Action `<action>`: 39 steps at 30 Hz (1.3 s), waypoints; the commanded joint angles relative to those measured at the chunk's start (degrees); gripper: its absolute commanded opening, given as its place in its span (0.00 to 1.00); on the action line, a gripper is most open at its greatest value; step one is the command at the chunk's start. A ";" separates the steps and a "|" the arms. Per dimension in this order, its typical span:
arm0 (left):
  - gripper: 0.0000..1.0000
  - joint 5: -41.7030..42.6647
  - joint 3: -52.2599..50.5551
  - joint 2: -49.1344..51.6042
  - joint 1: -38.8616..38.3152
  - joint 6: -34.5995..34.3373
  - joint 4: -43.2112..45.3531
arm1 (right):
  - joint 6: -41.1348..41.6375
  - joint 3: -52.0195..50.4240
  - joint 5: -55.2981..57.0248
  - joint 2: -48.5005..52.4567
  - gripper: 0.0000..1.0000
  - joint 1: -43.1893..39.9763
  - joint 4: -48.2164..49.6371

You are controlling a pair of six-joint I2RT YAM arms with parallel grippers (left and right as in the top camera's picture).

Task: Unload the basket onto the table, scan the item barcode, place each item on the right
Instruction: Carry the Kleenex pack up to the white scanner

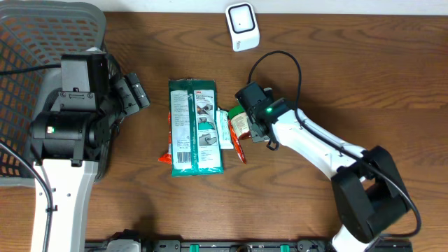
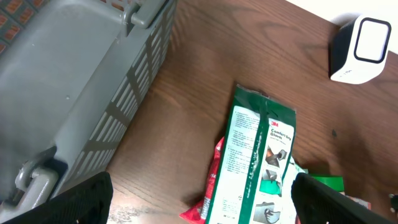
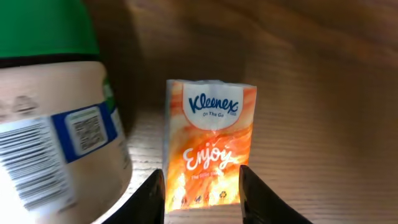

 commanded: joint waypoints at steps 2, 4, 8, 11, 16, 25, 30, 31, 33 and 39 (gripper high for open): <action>0.91 -0.52 0.44 0.22 0.20 0.74 -0.13 | 1.27 -0.02 0.50 2.19 0.33 0.04 0.98; 0.91 -0.52 0.44 0.22 0.20 0.74 -0.13 | 1.27 -0.02 0.48 3.08 0.33 0.02 1.88; 0.91 -0.52 0.44 0.22 0.20 0.74 -0.13 | 1.27 -0.02 0.48 4.09 0.32 0.02 1.88; 0.92 -0.52 0.44 0.22 0.20 0.74 -0.13 | 1.27 -0.02 0.50 4.44 0.32 0.02 1.81; 0.92 -0.52 0.44 0.22 0.20 0.74 -0.13 | 1.25 -0.02 1.97 4.44 0.16 -0.02 1.20; 0.92 -0.52 0.44 0.22 0.20 0.74 -0.13 | 1.20 0.55 3.54 3.13 0.01 0.63 -1.92; 0.91 -0.52 0.44 0.22 0.20 0.74 -0.13 | 0.83 0.98 -0.63 -1.75 0.01 0.39 -3.08; 0.92 -0.52 0.44 0.22 0.20 0.74 -0.13 | 0.83 1.05 -2.34 -3.06 0.01 -0.04 -3.04; 0.91 -0.52 0.44 0.22 0.20 0.74 -0.13 | 0.81 1.62 -7.65 -7.41 0.01 -1.97 -3.08; 0.91 -0.52 0.44 0.22 0.20 0.74 -0.13 | 0.76 1.99 -21.66 -17.86 0.01 -8.26 -3.17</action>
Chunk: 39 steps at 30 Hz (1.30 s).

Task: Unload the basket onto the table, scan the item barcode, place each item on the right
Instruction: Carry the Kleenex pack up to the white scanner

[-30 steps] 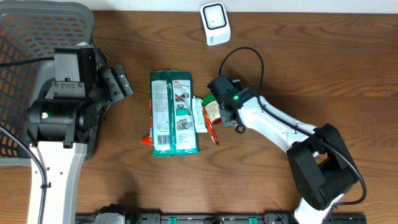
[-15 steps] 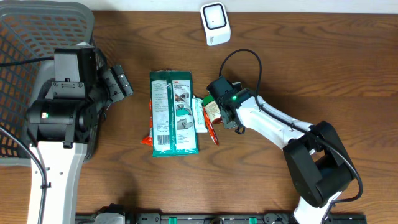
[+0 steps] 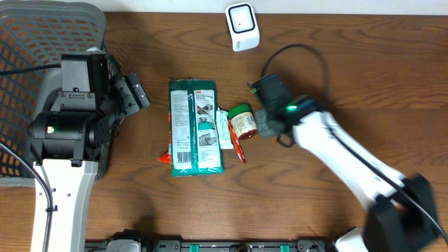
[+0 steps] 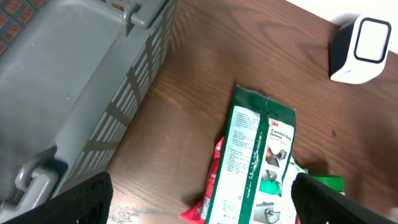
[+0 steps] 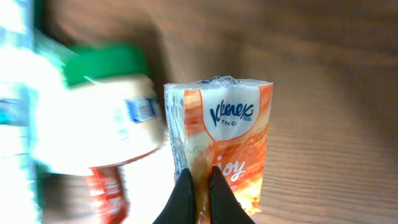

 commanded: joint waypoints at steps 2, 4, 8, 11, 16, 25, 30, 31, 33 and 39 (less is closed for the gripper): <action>0.91 -0.52 0.44 0.22 0.20 0.74 -0.13 | -0.44 1.40 -13.84 -8.02 0.01 -5.18 -0.31; 0.91 -0.52 0.44 0.22 0.20 0.74 -0.13 | -1.20 1.40 -18.58 -10.51 0.01 -7.21 -0.28; 0.92 -0.52 0.44 0.22 0.20 0.74 -0.13 | -2.38 1.42 -26.01 -12.68 0.01 -9.84 -0.26; 0.91 -0.52 0.44 0.22 0.20 0.74 -0.13 | -2.73 1.42 -29.86 -12.81 0.01 -10.99 -0.31; 0.91 -0.52 0.44 0.22 0.20 0.74 -0.13 | -2.86 2.23 -31.50 -12.81 0.01 -11.28 -0.28; 0.91 -0.52 0.44 0.22 0.20 0.74 -0.13 | -2.62 13.27 -37.38 -12.41 0.01 -11.28 -4.81; 0.91 -0.52 0.44 0.22 0.20 0.74 -0.13 | -2.14 25.70 -37.40 -8.96 0.01 -11.30 -10.99; 0.91 -0.52 0.44 0.22 0.20 0.74 -0.13 | -1.88 28.37 -37.66 -7.80 0.01 -11.30 -11.61; 0.91 -0.52 0.44 0.22 0.20 0.74 -0.13 | -1.53 34.27 -39.06 -4.81 0.01 -11.37 -12.44; 0.91 -0.52 0.44 0.22 0.20 0.74 -0.13 | 2.19 52.72 -53.99 9.77 0.01 -14.40 -9.68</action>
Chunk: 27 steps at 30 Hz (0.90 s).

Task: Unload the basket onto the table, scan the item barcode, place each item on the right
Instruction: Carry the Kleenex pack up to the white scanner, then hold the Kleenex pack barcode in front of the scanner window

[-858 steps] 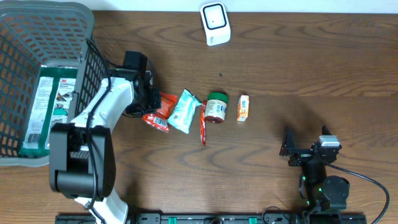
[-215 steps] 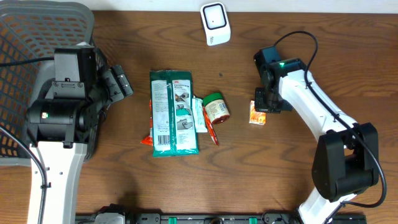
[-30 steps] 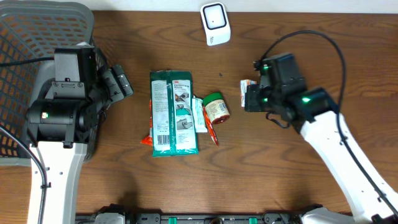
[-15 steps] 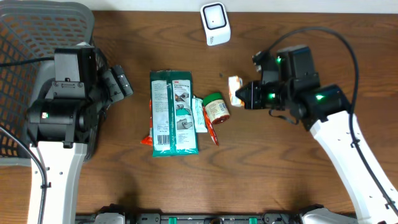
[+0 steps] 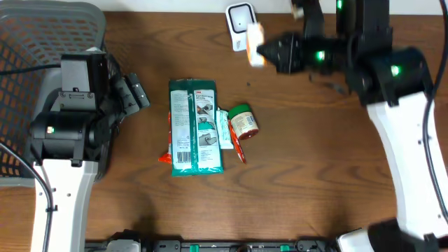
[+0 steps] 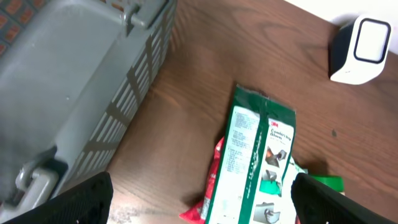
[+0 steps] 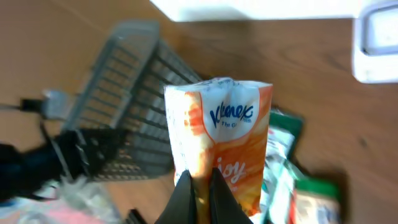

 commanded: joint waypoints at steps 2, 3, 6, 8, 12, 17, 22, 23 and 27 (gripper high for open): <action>0.91 -0.52 0.44 0.22 0.20 0.74 -0.09 | 7.67 12.79 -13.22 13.53 0.01 -3.54 5.68; 0.92 -0.52 0.44 0.22 0.20 0.74 -0.09 | 9.77 14.69 -15.06 15.98 0.01 -4.13 8.00; 0.91 -0.52 0.44 0.22 0.20 0.74 -0.09 | 16.63 18.99 -21.33 23.28 0.01 -6.23 16.98; 0.91 -0.52 0.44 0.22 0.20 0.74 -0.09 | 25.51 19.74 -24.76 30.47 0.01 -8.61 30.03; 0.91 -0.52 0.44 0.22 0.20 0.74 -0.09 | 33.24 19.74 -24.76 38.21 0.01 -10.64 40.50; 0.91 -0.52 0.44 0.22 0.20 0.74 -0.09 | 37.88 19.74 -24.70 47.80 0.01 -12.00 47.95; 0.91 -0.52 0.44 0.22 0.20 0.74 -0.09 | 39.10 19.74 -24.30 55.08 0.01 -12.07 52.41; 0.91 -0.52 0.44 0.22 0.20 0.74 -0.09 | 39.41 19.74 -24.28 55.98 0.01 -12.04 53.13; 0.92 -0.52 0.44 0.22 0.20 0.74 -0.09 | 39.71 19.74 -24.06 59.06 0.01 -11.76 56.00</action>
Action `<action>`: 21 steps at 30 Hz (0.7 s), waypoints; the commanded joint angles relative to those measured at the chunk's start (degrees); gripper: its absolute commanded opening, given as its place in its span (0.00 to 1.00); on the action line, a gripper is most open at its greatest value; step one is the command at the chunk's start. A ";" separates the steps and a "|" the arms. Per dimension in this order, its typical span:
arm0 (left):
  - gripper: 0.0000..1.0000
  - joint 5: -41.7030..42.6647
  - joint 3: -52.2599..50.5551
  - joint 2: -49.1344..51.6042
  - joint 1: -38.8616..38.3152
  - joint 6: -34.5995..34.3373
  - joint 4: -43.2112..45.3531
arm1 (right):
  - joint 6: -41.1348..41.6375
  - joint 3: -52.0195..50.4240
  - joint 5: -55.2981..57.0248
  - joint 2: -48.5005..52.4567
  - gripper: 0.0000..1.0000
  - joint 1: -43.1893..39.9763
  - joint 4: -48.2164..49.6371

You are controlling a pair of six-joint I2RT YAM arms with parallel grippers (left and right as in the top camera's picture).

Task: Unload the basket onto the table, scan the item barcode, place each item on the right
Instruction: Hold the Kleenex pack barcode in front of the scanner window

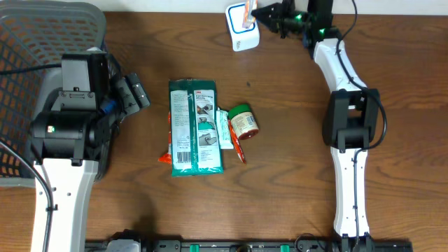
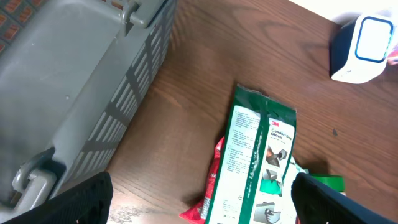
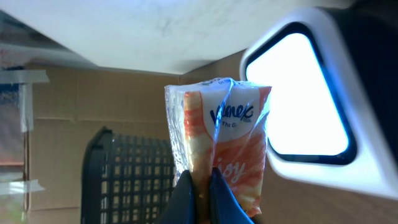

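Note:
My right gripper (image 3: pixel 200 194) is shut on an orange and white Kleenex tissue pack (image 3: pixel 219 134), pinching its lower edge. It holds the pack (image 1: pixel 241 12) upright right in front of the white barcode scanner (image 1: pixel 239 31) at the table's far edge; the scanner window (image 3: pixel 298 99) glows bright beside the pack. My left gripper (image 2: pixel 199 205) hangs open at the left, above bare wood near the green 3M glove packet (image 2: pixel 255 165), holding nothing.
A grey basket (image 1: pixel 35 49) stands at the far left. In the middle lie the green packet (image 1: pixel 194 126), a green-lidded jar (image 1: pixel 243 121) on its side and red wrappers (image 1: pixel 236 147). The right arm reaches along the far edge.
My right gripper moved the tissue pack from above the scanner's right side to directly in front of its window. The arm now stretches to the far edge. Left arm unchanged.
At first my right gripper stood open around the Kleenex pack lying by the jar. Then it was shut on the pack just above the table. Later it held the pack high near the scanner, and now against the scanner window.

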 commanded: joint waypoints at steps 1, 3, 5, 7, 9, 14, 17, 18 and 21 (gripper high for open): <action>0.92 -0.52 0.44 0.02 0.20 0.74 -0.13 | 1.44 0.92 -1.11 1.33 0.01 0.52 2.80; 0.92 -0.52 0.44 0.02 0.20 0.74 -0.13 | 1.14 0.92 -0.92 1.90 0.01 0.68 3.19; 0.91 -0.52 0.44 0.02 0.20 0.74 -0.13 | 0.35 0.90 -0.79 2.23 0.01 0.98 3.21; 0.91 -0.52 0.44 0.02 0.20 0.74 -0.13 | -1.03 0.90 -0.22 2.43 0.01 1.36 3.21; 0.91 -0.52 0.44 0.02 0.20 0.74 -0.13 | -1.86 0.87 0.94 2.49 0.01 1.86 3.21; 0.91 -0.52 0.44 0.02 0.20 0.74 -0.13 | -2.45 0.63 3.02 2.49 0.01 2.78 2.99; 0.91 -0.52 0.44 0.02 0.20 0.74 -0.13 | -2.45 0.42 3.82 2.49 0.01 3.06 2.91; 0.91 -0.52 0.44 0.02 0.20 0.74 -0.13 | -2.45 0.33 4.15 2.49 0.01 3.08 2.67; 0.91 -0.52 0.44 0.02 0.20 0.74 -0.13 | -3.15 0.28 4.72 2.49 0.01 3.10 1.42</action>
